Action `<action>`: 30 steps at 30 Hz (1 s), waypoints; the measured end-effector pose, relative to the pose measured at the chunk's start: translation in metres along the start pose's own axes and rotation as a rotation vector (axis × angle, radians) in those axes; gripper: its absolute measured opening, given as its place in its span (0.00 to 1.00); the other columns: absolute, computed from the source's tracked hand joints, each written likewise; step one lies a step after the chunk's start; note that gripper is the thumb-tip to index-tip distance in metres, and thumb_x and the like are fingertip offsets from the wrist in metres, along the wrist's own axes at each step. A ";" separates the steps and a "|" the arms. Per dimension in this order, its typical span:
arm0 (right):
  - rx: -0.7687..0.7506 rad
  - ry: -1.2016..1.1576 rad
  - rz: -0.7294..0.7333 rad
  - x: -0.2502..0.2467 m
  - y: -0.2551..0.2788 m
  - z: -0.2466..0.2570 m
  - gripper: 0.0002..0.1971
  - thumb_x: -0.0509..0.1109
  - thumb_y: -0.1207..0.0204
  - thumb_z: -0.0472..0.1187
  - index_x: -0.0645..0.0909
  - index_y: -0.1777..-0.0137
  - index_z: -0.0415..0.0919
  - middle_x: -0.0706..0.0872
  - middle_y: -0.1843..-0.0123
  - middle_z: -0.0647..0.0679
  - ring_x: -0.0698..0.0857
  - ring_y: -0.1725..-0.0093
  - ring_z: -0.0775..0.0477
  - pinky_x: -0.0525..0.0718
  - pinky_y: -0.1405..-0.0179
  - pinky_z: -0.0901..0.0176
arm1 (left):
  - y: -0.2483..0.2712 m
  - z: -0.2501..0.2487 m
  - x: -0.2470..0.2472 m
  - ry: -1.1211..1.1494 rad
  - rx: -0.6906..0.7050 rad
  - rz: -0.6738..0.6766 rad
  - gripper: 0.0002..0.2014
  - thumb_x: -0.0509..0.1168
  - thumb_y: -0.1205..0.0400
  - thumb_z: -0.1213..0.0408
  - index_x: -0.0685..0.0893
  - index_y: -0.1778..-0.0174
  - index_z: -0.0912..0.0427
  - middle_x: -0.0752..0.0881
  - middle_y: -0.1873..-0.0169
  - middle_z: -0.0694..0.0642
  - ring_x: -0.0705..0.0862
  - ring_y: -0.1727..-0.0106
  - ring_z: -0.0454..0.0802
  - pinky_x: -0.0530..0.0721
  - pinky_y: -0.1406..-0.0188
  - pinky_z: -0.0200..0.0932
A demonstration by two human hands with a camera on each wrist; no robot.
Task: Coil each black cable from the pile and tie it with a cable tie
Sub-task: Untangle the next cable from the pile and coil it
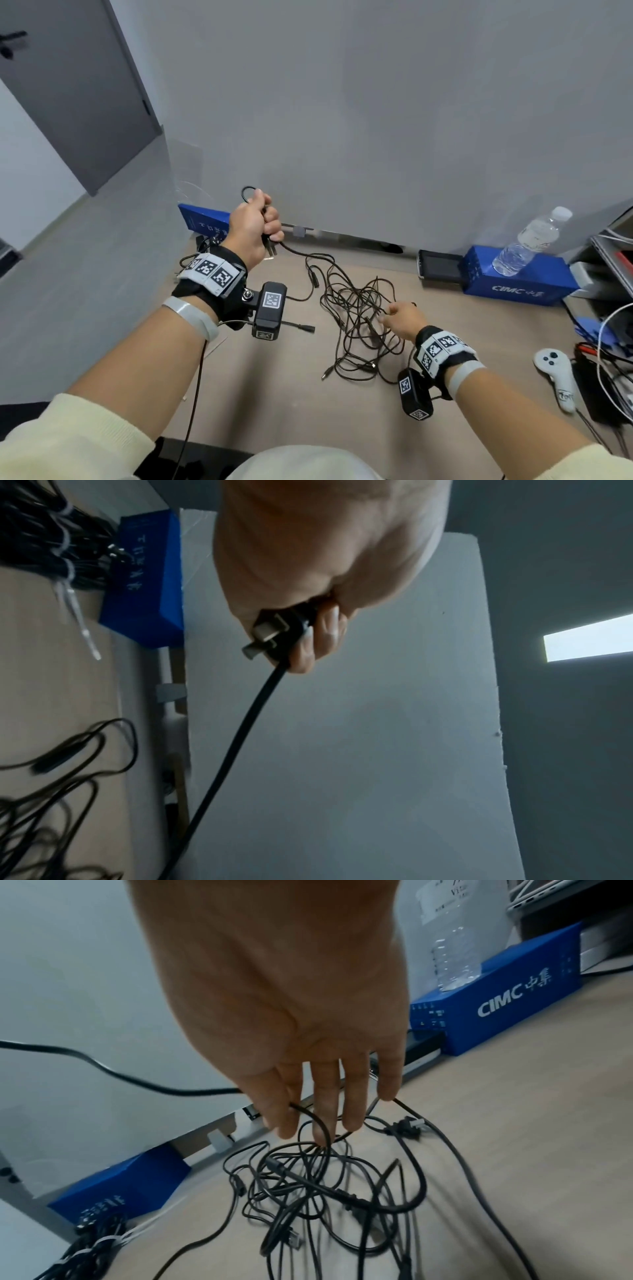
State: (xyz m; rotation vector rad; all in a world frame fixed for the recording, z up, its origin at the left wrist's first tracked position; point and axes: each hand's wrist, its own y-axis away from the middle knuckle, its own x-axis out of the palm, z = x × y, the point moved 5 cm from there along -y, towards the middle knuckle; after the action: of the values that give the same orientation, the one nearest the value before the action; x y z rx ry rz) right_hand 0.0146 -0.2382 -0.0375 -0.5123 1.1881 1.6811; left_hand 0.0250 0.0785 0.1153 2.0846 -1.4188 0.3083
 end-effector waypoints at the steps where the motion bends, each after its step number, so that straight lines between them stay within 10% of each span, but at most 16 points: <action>1: -0.008 -0.011 0.028 0.000 0.003 0.003 0.08 0.73 0.20 0.44 0.82 0.60 0.46 0.86 0.59 0.51 0.83 0.57 0.50 0.81 0.56 0.58 | 0.001 0.003 0.000 -0.019 -0.020 0.011 0.17 0.50 0.07 0.52 0.72 0.59 0.54 0.67 0.78 0.48 0.62 0.82 0.42 0.61 0.84 0.37; 7: -0.317 -0.266 0.173 0.000 0.029 0.076 0.19 0.75 0.22 0.46 0.80 0.31 0.54 0.87 0.38 0.54 0.86 0.39 0.53 0.83 0.35 0.53 | 0.008 0.044 0.007 -0.008 -0.130 0.046 0.16 0.51 0.07 0.52 0.73 0.57 0.55 0.67 0.78 0.48 0.62 0.83 0.42 0.61 0.85 0.36; 12: -0.436 -0.400 0.174 -0.002 0.039 0.112 0.05 0.69 0.18 0.45 0.84 0.46 0.57 0.92 0.48 0.49 0.90 0.47 0.51 0.85 0.34 0.44 | 0.014 0.046 0.006 0.010 -0.102 -0.002 0.14 0.52 0.07 0.55 0.73 0.57 0.55 0.68 0.78 0.49 0.63 0.83 0.42 0.63 0.85 0.36; 19: -0.456 -0.346 0.157 0.009 0.049 0.121 0.11 0.63 0.13 0.42 0.86 0.52 0.51 0.87 0.63 0.50 0.85 0.62 0.51 0.87 0.45 0.41 | 0.014 0.041 -0.012 -0.007 -0.053 -0.071 0.10 0.54 0.08 0.63 0.72 0.56 0.55 0.69 0.78 0.49 0.64 0.83 0.42 0.63 0.85 0.36; 30: -0.627 -0.189 0.157 0.001 0.062 0.144 0.09 0.68 0.16 0.41 0.84 0.57 0.51 0.81 0.70 0.54 0.77 0.70 0.55 0.78 0.64 0.59 | 0.033 0.070 -0.015 -0.865 -0.231 0.281 0.07 0.61 0.11 0.60 0.76 0.53 0.56 0.78 0.69 0.51 0.68 0.78 0.41 0.65 0.83 0.35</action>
State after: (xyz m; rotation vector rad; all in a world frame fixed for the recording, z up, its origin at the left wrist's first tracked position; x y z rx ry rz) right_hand -0.0136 -0.1133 0.0532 -0.6289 0.5585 2.1886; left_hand -0.0209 0.0404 0.0629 1.8845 -2.1066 -0.7111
